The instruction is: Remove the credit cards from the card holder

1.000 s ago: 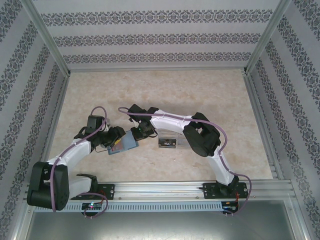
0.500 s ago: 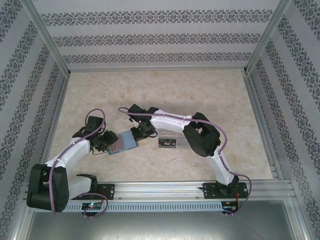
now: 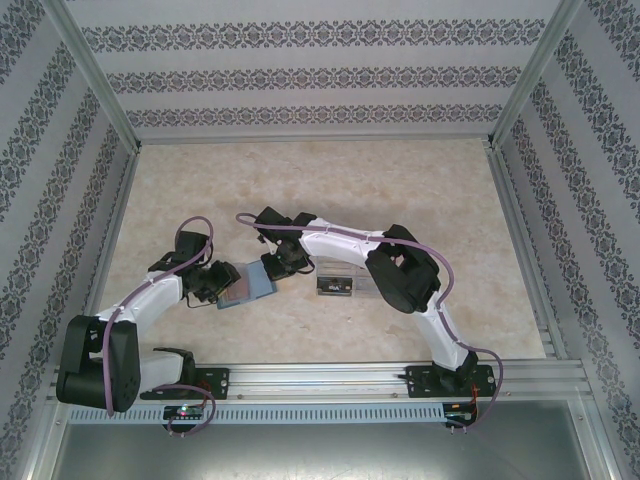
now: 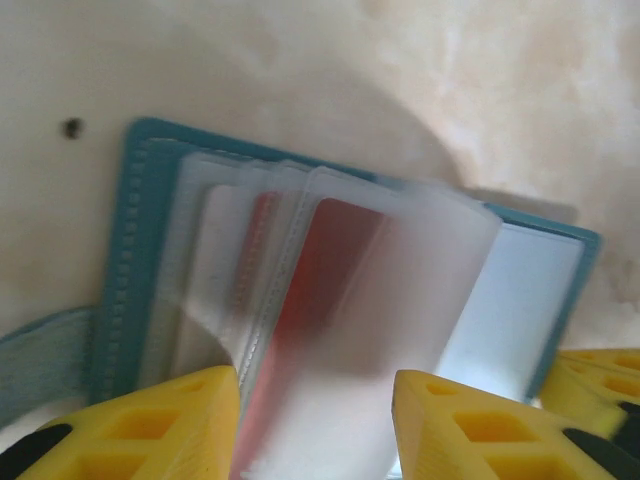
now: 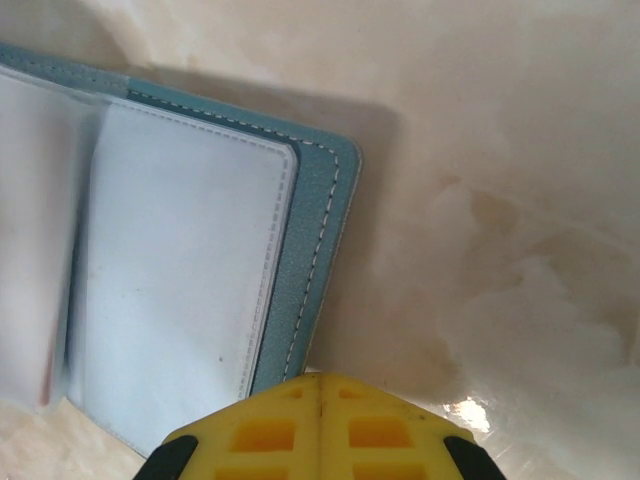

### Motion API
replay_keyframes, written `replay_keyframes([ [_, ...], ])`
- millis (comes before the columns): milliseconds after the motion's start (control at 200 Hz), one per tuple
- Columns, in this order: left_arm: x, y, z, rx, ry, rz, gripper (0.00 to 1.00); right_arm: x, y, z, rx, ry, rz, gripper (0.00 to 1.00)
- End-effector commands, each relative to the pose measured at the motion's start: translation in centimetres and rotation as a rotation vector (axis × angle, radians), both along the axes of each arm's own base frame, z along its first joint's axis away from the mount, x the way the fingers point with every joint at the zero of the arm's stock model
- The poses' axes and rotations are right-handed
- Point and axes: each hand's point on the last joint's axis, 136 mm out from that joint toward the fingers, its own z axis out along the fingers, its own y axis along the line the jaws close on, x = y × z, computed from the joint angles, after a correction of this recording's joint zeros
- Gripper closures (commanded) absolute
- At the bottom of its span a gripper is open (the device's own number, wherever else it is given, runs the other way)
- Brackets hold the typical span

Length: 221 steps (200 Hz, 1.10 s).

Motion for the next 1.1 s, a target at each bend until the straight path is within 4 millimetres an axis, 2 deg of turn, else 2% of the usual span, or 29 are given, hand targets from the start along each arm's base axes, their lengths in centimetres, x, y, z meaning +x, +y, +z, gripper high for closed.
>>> replay_keyframes([
  [0,0.9,-1.4,0.9,-0.081,-0.073,-0.052,0.54,-0.6,0.8,-0.3,0.004,0.018,0.019,1.0],
  [165,1.2,-1.8,1.6,-0.109,-0.107,-0.062,0.5,-0.5,0.9,-0.3,0.005,0.019,0.018,1.0],
  [275,1.1,-1.8,1.6,-0.109,-0.102,-0.064,0.32,-0.5,0.9,-0.2,0.005,0.016,0.018,1.0],
  [305,1.2,-1.9,1.7,-0.114,-0.106,-0.066,0.3,-0.5,0.9,-0.1,0.005,0.015,0.017,1.0],
  [430,1.6,-2.5,2.3,-0.146,-0.137,-0.08,0.31,-0.2,0.7,0.1,0.005,0.005,0.011,1.0],
  [525,2.2,-3.3,3.6,-0.196,-0.19,-0.094,0.34,0.1,0.6,0.5,0.007,-0.007,0.005,1.0],
  [665,3.0,-3.9,5.2,-0.233,-0.249,-0.099,0.38,1.0,0.2,2.0,0.025,-0.059,-0.022,0.99],
  [894,3.6,-5.6,5.3,-0.28,-0.255,-0.118,0.42,2.4,-0.7,5.5,0.067,-0.157,-0.074,0.96],
  [989,3.7,-6.2,5.2,-0.283,-0.244,-0.132,0.43,2.6,-0.8,6.2,0.088,-0.166,-0.086,0.96],
  [1099,3.5,-5.9,5.3,-0.265,-0.242,-0.13,0.45,2.5,-0.4,6.3,0.107,-0.152,-0.086,0.95],
])
